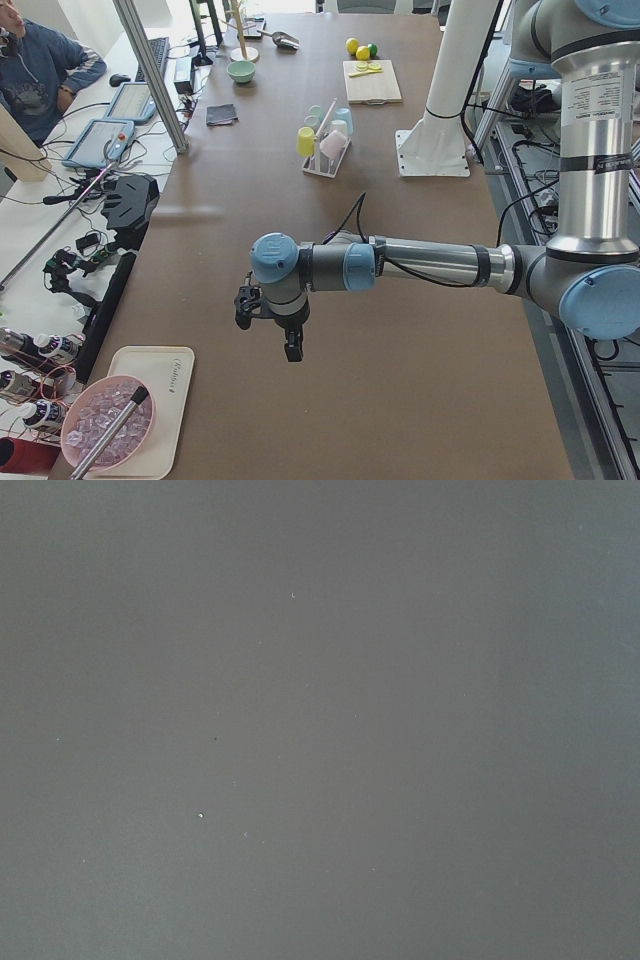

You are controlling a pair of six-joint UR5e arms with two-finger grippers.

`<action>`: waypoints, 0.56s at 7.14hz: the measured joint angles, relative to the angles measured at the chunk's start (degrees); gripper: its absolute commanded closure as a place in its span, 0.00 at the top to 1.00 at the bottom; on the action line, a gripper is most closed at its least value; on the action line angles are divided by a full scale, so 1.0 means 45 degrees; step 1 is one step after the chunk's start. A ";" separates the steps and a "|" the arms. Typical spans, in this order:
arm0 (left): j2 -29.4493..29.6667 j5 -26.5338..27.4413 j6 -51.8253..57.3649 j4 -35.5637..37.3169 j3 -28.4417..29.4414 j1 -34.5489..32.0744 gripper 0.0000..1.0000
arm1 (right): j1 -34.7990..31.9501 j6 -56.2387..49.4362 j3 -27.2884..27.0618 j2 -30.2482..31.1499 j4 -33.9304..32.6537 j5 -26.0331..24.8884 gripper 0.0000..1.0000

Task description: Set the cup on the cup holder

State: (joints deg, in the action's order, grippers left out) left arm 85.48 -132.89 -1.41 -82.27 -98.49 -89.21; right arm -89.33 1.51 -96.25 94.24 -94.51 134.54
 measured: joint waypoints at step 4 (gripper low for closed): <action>-0.0028 0.0000 0.0000 0.0013 -0.0031 0.0000 0.98 | -0.0117 -0.0004 -0.0043 -0.0002 0.0006 0.0023 1.00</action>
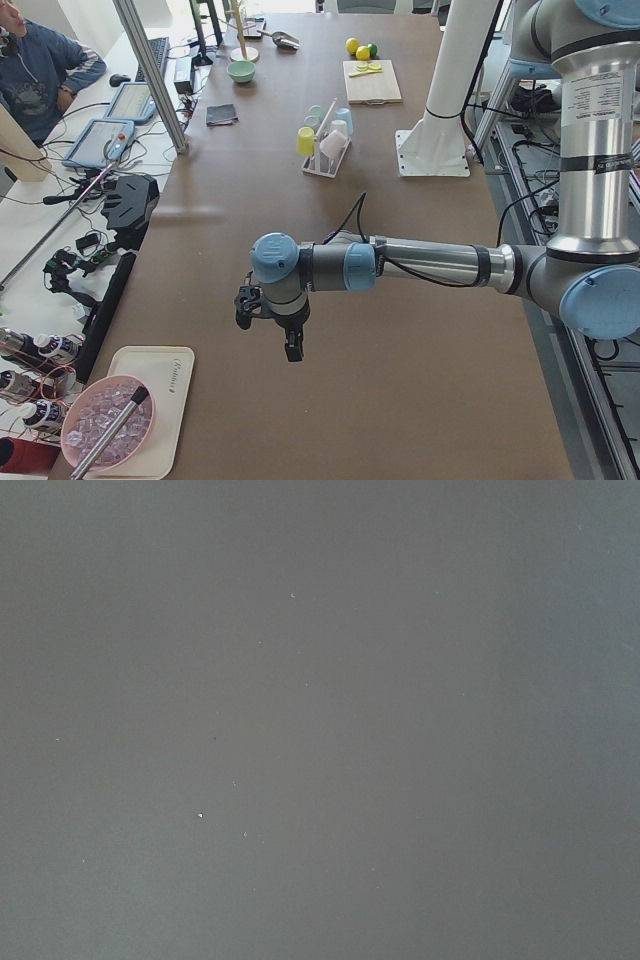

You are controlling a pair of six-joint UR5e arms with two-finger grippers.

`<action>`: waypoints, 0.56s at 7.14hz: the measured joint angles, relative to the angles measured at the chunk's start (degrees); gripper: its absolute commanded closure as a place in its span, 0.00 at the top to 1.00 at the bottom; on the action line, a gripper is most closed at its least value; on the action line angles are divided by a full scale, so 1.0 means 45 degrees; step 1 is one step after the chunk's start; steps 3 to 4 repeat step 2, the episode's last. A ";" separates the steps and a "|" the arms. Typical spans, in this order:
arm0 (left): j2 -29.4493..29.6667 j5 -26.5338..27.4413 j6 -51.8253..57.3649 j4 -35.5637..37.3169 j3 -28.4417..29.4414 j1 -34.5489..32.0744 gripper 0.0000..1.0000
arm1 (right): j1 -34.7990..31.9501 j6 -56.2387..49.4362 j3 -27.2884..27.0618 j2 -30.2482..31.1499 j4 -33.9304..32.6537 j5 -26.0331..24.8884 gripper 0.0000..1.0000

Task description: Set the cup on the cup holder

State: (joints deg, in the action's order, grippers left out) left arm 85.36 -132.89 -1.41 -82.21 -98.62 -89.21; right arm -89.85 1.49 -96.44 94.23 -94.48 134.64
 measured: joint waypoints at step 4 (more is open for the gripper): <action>-0.0015 -0.0004 0.0000 0.0006 -0.0013 0.0000 0.99 | -0.0041 0.0001 -0.0017 -0.0029 0.0000 0.0044 1.00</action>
